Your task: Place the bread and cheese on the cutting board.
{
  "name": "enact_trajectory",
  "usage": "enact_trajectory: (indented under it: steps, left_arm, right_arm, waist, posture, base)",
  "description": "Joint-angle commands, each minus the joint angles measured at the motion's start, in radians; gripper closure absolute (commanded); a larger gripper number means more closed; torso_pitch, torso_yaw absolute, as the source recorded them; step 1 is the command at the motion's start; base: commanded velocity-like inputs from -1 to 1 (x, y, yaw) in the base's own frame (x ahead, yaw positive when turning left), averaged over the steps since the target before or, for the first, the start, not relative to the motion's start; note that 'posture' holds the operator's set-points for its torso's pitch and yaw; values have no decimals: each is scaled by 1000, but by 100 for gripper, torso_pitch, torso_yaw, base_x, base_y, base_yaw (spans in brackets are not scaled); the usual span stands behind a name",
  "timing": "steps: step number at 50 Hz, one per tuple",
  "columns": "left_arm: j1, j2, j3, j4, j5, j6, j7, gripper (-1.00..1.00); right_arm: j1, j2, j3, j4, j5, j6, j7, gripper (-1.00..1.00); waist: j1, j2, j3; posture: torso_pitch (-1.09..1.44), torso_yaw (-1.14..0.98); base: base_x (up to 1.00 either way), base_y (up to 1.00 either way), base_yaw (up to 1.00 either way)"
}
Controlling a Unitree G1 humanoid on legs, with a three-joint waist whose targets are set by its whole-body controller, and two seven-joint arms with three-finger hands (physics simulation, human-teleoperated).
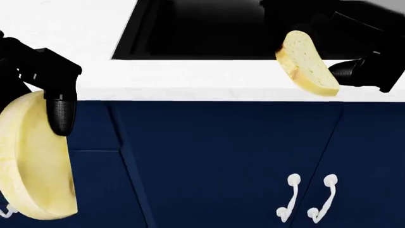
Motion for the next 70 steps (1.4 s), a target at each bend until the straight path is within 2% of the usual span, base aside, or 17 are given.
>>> enact_trajectory:
  steps: [1,3,5,11,23,30,33,35,38,44,47,50,51,54,60,67,70]
  left_arm:
    - [-22,15,26,-12,9,0,19,100]
    - [-23,14,25,-10,9,-2,21,100]
    - [-28,14,22,-13,11,5,18,100]
    - [-26,11,21,-10,14,-1,19,100]
    - [-26,13,24,-9,10,-3,21,100]
    - [-23,8,20,-14,13,-2,22,100]
    - [-22,7,20,-14,13,-3,22,100]
    - [-21,6,21,-13,13,-5,23,100]
    - [-22,6,20,-15,13,-2,22,100]
    - [-24,5,18,-21,14,3,18,100]
    - [-25,5,19,-19,13,3,18,100]
    - [-23,5,20,-19,12,1,18,100]
    - [-23,5,20,-18,12,0,18,100]
    - [-24,6,20,-19,11,0,19,100]
    - [-26,6,17,-18,13,-1,19,100]
    - [-33,8,17,-19,13,4,13,100]
    - [-29,6,17,-19,14,2,15,100]
  right_arm:
    - [-28,-8,-14,-24,18,1,-18,100]
    - [-39,-9,-14,-23,26,3,-20,100]
    - [-33,-10,-14,-16,23,-6,-23,100]
    - [-26,-5,-12,-18,29,-11,-18,100]
    - [-29,-2,-11,-12,31,-18,-19,100]
    - [-24,-3,-13,-12,33,-20,-20,100]
    - [-25,-3,-14,-10,34,-21,-21,100]
    - [-24,-4,-13,-13,36,-21,-19,100]
    - [-28,-6,-14,-18,41,-14,-15,100]
    - [-21,-9,-17,-28,51,-15,-7,100]
    - [-9,-10,-18,-42,66,-11,9,100]
    - [-5,-3,-16,-49,71,-3,19,100]
    - [-4,-2,-17,-52,74,-3,22,100]
    - [-3,-2,-18,-51,75,-5,24,100]
    - [-5,-6,-19,-37,73,-38,22,100]
    - [-12,-10,-20,-29,71,-43,20,100]
    - [-11,-8,-20,-25,67,-47,16,100]
  waist:
    - [5,-2,-12]
    - [2,32,-9]
    - [1,115,-34]
    - [7,48,-15]
    - [-2,-32,-7]
    - [10,-6,-11]
    - [2,38,-4]
    - [-5,103,-40]
    - [10,88,1]
    - [15,21,9]
    - [21,-41,-5]
    - [10,-11,-2]
    - [5,-6,26]
    - [-6,29,-10]
    - [2,24,-31]
    - [20,-28,-20]
    - [23,-20,-19]
  posture:
    - [0,0]
    - [0,0]
    - [0,0]
    - [0,0]
    - [0,0]
    - [0,0]
    - [0,0]
    - [0,0]
    - [0,0]
    - [0,0]
    - [0,0]
    - [0,0]
    - [0,0]
    - [0,0]
    - [0,0]
    - [0,0]
    - [0,0]
  base:
    - [0,42,0]
    - [0,43,0]
    - [0,43,0]
    - [0,40,0]
    - [12,25,0]
    - [21,17,0]
    - [20,16,0]
    - [21,17,0]
    - [21,17,0]
    - [21,17,0]
    - [21,17,0]
    - [21,0,0]
    - [0,0,0]
    - [0,0,0]
    - [0,3,0]
    - [0,45,0]
    - [0,70,0]
